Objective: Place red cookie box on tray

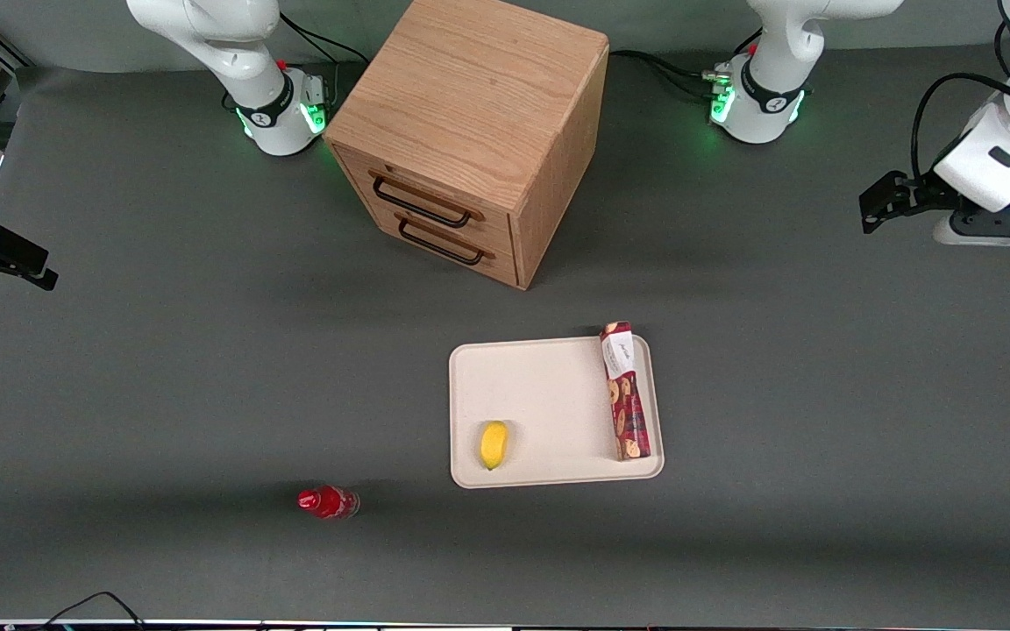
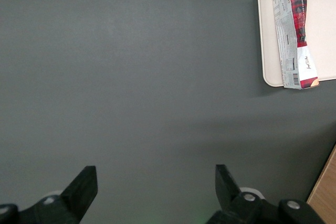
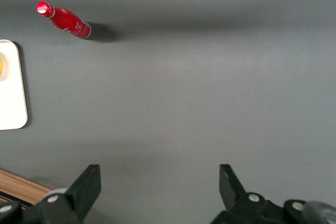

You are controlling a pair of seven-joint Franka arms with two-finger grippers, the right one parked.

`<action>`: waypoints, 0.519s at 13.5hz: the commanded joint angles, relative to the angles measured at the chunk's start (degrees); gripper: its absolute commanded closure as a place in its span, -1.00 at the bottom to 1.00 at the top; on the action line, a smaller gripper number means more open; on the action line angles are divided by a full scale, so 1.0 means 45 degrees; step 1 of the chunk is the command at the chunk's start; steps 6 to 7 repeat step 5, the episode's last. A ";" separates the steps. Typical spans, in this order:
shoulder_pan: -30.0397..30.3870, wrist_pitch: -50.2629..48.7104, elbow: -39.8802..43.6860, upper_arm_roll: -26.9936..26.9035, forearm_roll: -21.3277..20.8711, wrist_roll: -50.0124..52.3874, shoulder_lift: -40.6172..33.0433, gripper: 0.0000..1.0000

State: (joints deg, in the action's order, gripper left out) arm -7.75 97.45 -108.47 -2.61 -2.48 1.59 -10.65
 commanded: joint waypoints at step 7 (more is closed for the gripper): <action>-0.0172 0.0005 0.1488 -0.0221 0.0023 -0.0198 0.1232 -1.00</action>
